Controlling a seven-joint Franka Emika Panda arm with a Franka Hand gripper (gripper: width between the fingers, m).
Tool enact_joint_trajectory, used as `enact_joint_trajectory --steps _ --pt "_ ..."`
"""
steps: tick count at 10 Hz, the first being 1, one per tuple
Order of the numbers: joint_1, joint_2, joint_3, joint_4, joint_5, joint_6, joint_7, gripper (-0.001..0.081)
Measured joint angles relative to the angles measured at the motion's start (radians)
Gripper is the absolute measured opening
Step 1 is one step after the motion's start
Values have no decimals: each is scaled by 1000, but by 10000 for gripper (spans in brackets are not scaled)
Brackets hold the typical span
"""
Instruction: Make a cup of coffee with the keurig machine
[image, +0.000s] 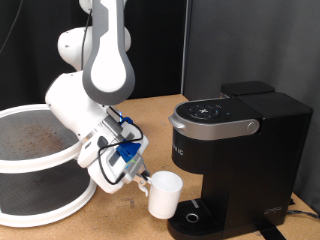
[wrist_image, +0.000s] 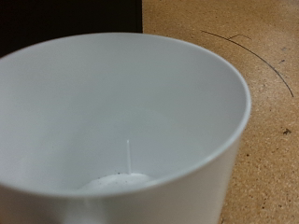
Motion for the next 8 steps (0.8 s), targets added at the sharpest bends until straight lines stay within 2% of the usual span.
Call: enact_joint_trajectory --steps 3,8 --pt "3 49 45 41 41 -3 -8 68" --pt "4 56 106 41 151 -24 -112 68"
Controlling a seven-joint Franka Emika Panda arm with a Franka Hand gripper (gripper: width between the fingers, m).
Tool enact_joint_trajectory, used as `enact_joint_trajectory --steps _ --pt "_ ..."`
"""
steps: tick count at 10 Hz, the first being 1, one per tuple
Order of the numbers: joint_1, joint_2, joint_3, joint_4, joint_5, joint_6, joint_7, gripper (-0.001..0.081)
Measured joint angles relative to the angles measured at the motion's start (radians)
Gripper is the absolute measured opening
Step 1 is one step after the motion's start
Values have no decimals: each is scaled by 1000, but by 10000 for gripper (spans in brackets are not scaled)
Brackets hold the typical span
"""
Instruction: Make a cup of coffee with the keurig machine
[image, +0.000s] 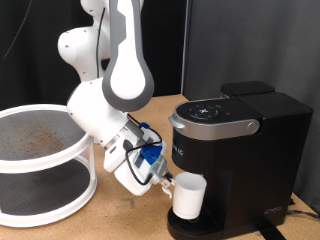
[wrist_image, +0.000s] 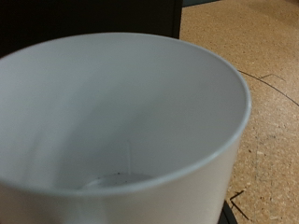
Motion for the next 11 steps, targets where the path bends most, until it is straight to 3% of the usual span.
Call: enact_joint_trajectory --steps 8,9,10,11 --pt "0 53 37 11 93 11 -59 68" --pt "-1 61 37 11 95 11 -62 151" --pt "-2 69 37 11 95 15 -62 151" --pt "-4 72 34 10 95 22 -62 334"
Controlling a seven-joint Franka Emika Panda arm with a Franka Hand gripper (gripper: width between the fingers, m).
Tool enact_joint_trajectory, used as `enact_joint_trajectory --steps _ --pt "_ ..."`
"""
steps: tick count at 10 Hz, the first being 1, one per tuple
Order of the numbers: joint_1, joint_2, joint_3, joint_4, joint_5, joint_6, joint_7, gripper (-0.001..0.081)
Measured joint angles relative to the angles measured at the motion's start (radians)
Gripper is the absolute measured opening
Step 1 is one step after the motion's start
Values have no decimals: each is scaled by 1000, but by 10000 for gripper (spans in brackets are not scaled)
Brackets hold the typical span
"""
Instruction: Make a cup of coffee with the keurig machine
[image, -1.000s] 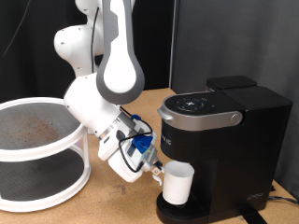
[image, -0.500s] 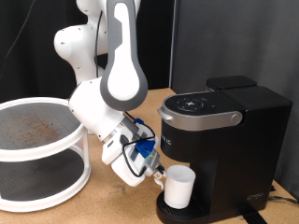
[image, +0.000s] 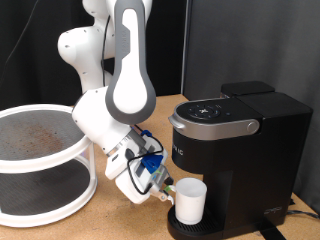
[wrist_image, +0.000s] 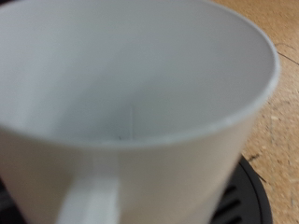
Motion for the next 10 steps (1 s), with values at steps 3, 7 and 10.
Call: enact_joint_trajectory --steps 3,7,10 --pt "-17 -4 -20 -12 -109 3 55 652" --pt "-63 -88 -93 -78 -392 -87 189 802" --pt "-76 -133 -99 -106 -418 -106 192 803"
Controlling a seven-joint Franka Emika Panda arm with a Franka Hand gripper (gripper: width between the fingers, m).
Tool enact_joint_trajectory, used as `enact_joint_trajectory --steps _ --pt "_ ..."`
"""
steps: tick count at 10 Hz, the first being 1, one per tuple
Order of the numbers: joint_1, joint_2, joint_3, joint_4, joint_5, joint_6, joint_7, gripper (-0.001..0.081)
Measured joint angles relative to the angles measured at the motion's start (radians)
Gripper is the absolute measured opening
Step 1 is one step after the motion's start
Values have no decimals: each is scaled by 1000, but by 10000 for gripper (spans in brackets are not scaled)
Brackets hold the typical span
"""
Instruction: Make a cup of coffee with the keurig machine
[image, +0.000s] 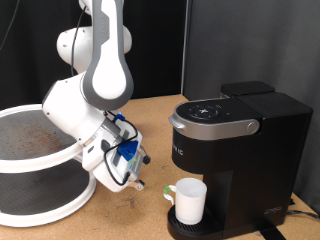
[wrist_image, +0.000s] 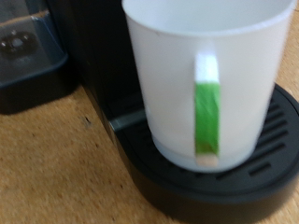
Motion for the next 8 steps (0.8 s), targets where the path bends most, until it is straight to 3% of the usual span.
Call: enact_joint_trajectory --steps 5,8 --pt "-5 -169 -7 -43 -131 -142 62 803" --pt "-27 -285 -16 -70 -150 -203 100 803"
